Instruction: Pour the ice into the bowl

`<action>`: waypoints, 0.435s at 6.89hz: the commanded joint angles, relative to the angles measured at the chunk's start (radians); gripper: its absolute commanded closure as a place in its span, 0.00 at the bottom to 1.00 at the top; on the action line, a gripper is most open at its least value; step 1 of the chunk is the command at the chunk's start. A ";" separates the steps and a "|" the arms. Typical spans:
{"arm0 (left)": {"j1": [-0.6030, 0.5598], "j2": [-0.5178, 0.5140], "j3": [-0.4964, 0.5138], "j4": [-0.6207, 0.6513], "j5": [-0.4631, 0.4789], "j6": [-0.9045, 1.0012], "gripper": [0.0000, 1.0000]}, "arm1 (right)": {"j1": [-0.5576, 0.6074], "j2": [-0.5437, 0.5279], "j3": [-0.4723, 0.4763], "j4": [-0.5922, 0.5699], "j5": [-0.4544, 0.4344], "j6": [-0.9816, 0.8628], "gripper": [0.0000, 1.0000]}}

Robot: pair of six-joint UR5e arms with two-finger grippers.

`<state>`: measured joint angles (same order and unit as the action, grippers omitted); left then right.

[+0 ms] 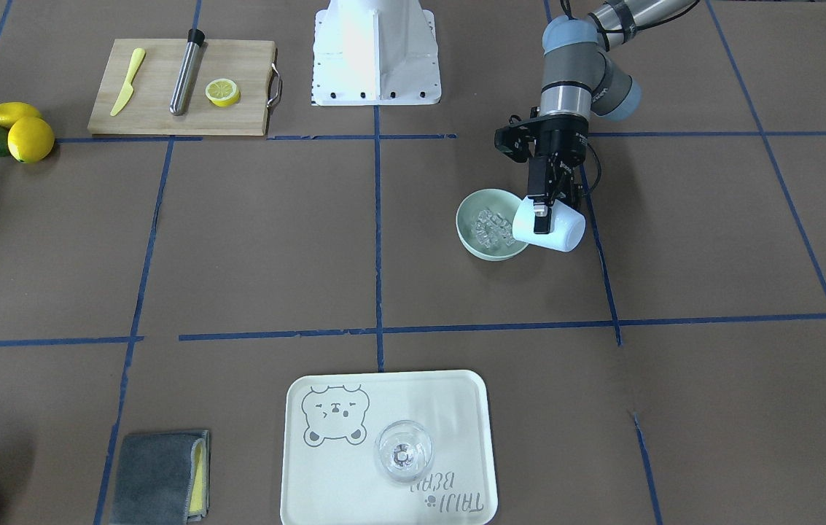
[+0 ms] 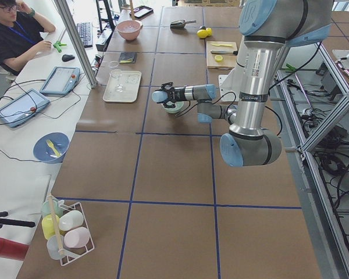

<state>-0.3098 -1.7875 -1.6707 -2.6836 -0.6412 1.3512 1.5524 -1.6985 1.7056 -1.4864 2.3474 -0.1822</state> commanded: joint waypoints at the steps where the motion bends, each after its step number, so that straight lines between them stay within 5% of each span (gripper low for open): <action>1: 0.000 -0.003 -0.009 -0.031 0.000 -0.007 1.00 | 0.000 0.000 -0.001 0.000 0.001 0.001 0.00; 3: 0.000 0.005 -0.011 -0.200 -0.049 -0.082 1.00 | 0.000 0.000 0.000 0.000 0.001 0.001 0.00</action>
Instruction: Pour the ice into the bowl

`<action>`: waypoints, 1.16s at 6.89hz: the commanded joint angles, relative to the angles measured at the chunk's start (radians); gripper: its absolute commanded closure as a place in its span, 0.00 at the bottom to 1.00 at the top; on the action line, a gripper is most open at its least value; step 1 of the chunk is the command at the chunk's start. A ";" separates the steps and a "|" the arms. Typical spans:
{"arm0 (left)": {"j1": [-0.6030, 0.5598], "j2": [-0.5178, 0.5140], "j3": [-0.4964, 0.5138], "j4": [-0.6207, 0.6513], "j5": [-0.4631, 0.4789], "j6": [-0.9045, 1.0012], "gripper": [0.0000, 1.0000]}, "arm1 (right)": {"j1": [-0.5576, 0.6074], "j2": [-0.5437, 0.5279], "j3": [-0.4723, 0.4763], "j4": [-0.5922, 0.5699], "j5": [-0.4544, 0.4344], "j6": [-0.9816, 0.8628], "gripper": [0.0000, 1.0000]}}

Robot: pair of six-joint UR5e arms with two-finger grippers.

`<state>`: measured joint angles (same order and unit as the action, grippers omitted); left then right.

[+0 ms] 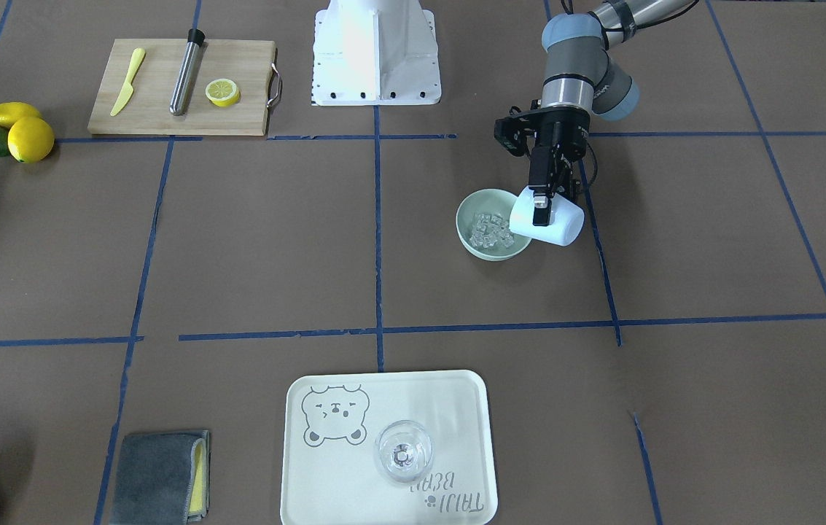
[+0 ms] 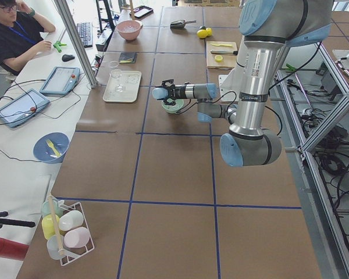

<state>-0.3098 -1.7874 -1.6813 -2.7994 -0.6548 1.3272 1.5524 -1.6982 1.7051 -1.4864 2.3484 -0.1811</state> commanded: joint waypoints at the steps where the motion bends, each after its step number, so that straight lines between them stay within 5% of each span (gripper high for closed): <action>1: 0.000 0.006 0.003 -0.086 -0.095 -0.323 1.00 | 0.000 0.000 0.001 0.000 0.002 0.000 0.00; 4: -0.002 0.005 -0.004 -0.095 -0.242 -1.128 1.00 | 0.000 0.003 0.002 0.002 0.000 0.000 0.00; 8: -0.002 0.068 -0.023 -0.159 -0.231 -1.559 1.00 | 0.000 0.003 0.004 0.000 0.000 0.000 0.00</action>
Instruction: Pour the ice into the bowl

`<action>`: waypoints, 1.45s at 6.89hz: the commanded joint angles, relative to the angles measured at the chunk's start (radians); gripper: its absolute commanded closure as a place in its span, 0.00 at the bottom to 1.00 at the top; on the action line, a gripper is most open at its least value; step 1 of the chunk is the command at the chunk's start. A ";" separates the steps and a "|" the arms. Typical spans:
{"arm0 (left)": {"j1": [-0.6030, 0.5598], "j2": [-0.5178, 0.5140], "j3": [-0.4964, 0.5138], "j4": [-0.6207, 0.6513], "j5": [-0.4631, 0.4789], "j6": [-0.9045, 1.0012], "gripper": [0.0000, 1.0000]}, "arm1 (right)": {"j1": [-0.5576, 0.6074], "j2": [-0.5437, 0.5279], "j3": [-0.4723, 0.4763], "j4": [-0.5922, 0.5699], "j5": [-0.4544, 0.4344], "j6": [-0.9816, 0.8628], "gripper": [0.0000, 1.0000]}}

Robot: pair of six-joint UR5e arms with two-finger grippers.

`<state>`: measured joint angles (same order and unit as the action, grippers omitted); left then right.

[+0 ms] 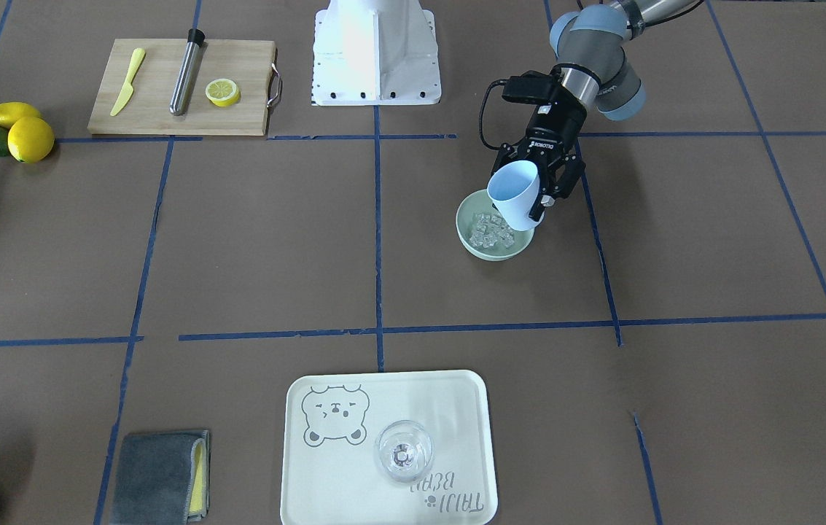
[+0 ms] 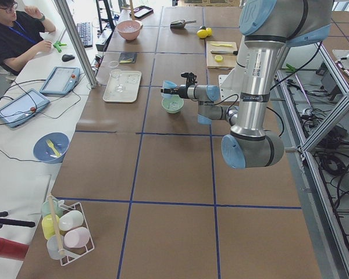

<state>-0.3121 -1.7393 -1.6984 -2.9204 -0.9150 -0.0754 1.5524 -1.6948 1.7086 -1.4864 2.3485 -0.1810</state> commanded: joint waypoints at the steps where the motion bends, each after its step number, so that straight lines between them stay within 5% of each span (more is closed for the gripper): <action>1: 0.001 0.023 -0.004 -0.052 0.036 -0.399 1.00 | 0.000 -0.002 0.002 0.000 0.002 0.000 0.00; 7: -0.062 0.358 0.019 -0.045 0.060 -0.973 1.00 | 0.002 -0.003 0.003 0.001 0.002 0.000 0.00; 10: -0.064 0.363 0.179 -0.055 0.256 -1.104 1.00 | 0.005 -0.002 0.005 0.002 0.002 -0.002 0.00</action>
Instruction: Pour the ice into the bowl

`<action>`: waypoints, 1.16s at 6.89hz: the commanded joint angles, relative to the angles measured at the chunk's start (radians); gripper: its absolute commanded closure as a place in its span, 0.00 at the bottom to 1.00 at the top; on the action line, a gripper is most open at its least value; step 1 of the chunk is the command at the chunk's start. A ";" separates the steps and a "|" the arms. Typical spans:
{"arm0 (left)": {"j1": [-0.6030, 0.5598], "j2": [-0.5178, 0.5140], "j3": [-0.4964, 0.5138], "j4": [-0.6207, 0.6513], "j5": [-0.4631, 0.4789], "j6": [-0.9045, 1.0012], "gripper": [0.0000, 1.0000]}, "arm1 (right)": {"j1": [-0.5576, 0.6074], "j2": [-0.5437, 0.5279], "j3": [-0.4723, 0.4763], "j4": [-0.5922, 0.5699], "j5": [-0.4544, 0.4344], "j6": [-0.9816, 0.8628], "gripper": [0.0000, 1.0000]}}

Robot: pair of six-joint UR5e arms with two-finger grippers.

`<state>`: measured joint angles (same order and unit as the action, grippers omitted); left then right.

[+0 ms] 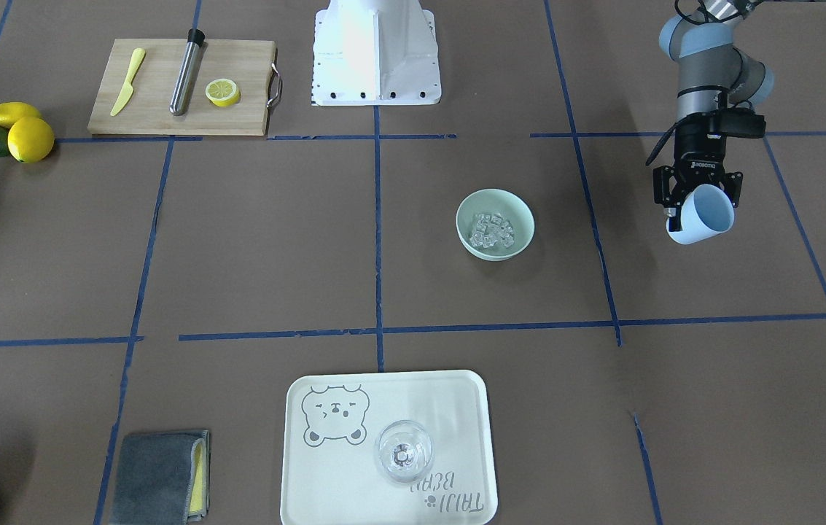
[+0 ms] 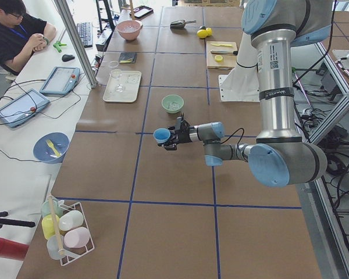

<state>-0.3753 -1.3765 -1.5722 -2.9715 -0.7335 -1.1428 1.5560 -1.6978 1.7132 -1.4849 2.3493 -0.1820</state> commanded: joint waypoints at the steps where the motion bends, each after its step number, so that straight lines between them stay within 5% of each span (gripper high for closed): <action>1: 0.002 -0.004 0.076 -0.004 0.091 -0.054 1.00 | 0.001 0.001 0.000 0.000 0.001 -0.001 0.00; 8: 0.013 -0.012 0.144 0.009 0.089 -0.049 0.95 | 0.007 0.001 -0.001 0.000 -0.001 -0.001 0.00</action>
<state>-0.3628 -1.3870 -1.4345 -2.9625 -0.6447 -1.1919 1.5630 -1.6966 1.7123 -1.4849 2.3485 -0.1825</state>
